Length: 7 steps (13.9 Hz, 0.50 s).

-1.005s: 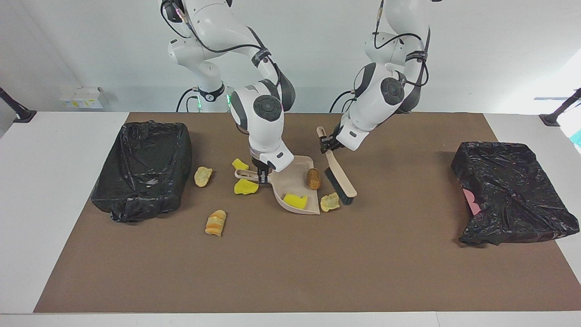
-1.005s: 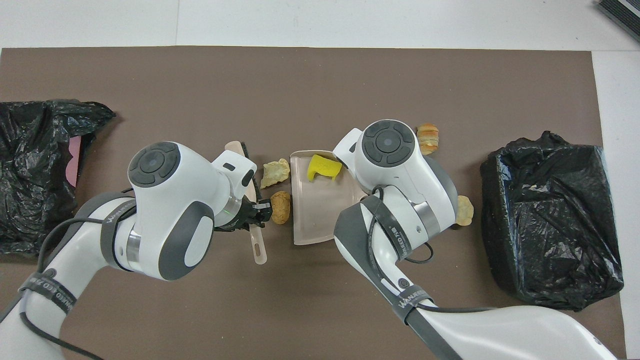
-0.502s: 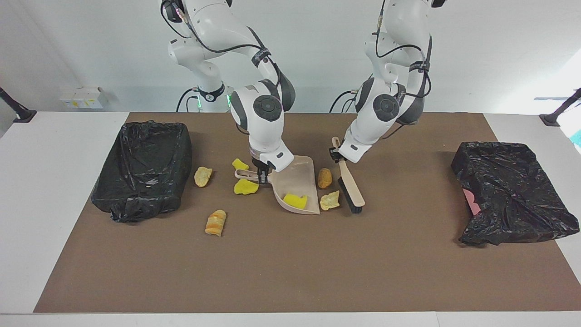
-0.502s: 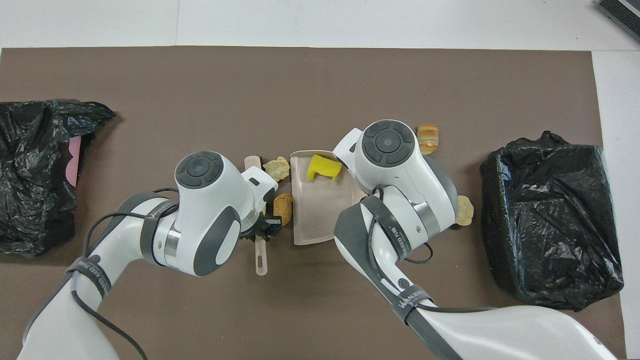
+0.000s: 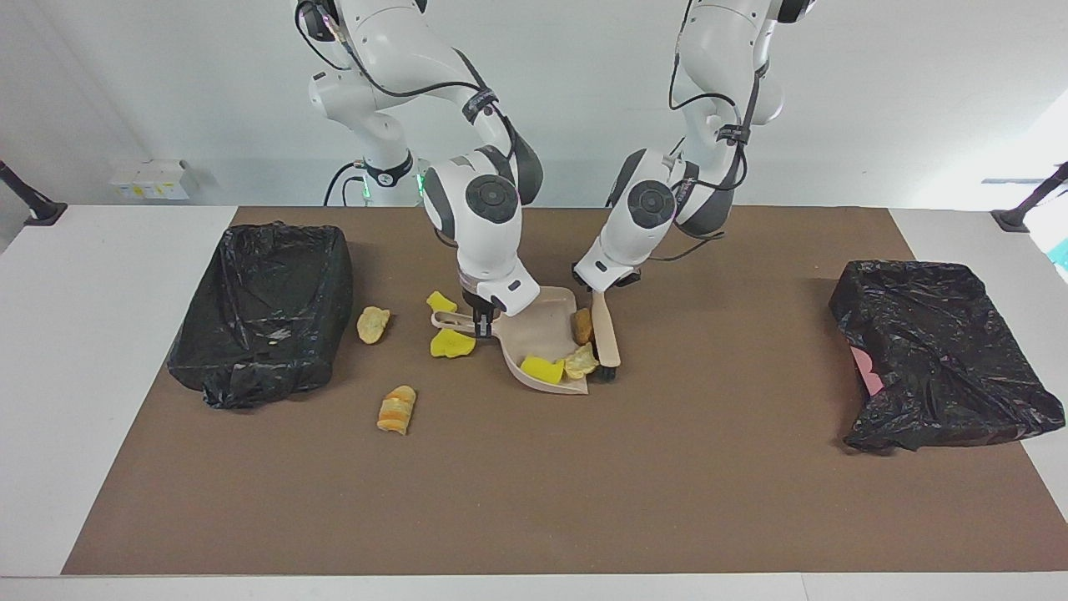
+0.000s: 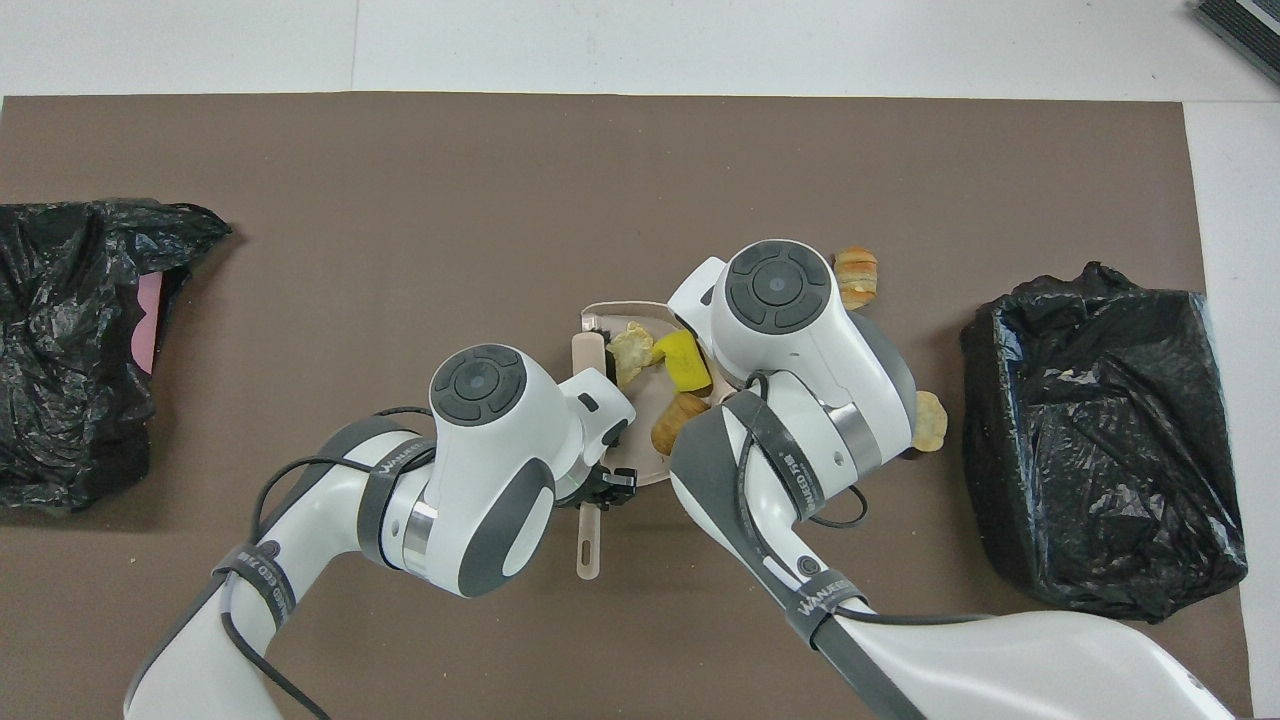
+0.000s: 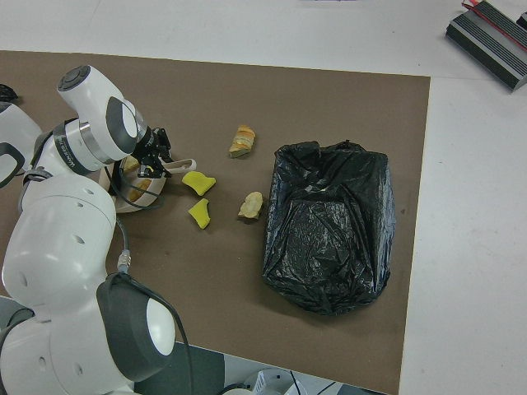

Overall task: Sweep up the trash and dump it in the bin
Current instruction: 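Brush the debris into the dustpan held by the right gripper, then carry the loaded dustpan with the right gripper over the black bag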

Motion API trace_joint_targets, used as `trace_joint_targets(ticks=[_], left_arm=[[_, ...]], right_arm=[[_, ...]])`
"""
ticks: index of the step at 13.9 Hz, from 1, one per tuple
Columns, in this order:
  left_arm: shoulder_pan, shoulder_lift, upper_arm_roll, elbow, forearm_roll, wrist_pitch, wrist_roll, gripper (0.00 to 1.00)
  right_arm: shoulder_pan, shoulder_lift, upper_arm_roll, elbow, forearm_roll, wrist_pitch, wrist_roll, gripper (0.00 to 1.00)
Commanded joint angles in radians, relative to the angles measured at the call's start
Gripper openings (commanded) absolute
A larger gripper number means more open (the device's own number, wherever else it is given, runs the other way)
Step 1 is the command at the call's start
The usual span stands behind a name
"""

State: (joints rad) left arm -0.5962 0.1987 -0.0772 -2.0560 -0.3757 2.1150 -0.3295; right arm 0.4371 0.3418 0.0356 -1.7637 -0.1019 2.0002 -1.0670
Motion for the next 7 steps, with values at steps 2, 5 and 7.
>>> trace_joint_targets(ticks=[2,5,7], left_arm=[[0.025,-0.013,0.007,0.002,-0.103,0.025,0.020,0.00],[0.065,-0.048,0.016,-0.001,-0.106,-0.003,0.012,0.00],[0.104,-0.051,0.017,-0.001,-0.094,-0.055,0.015,0.00]], right_arm=[[-0.008,-0.026,0.010,-0.031,0.001,-0.009,0.022,0.00],[-0.008,-0.027,0.010,-0.030,0.001,-0.009,0.024,0.00],[-0.018,-0.029,0.010,-0.030,0.001,-0.011,0.019,0.00]])
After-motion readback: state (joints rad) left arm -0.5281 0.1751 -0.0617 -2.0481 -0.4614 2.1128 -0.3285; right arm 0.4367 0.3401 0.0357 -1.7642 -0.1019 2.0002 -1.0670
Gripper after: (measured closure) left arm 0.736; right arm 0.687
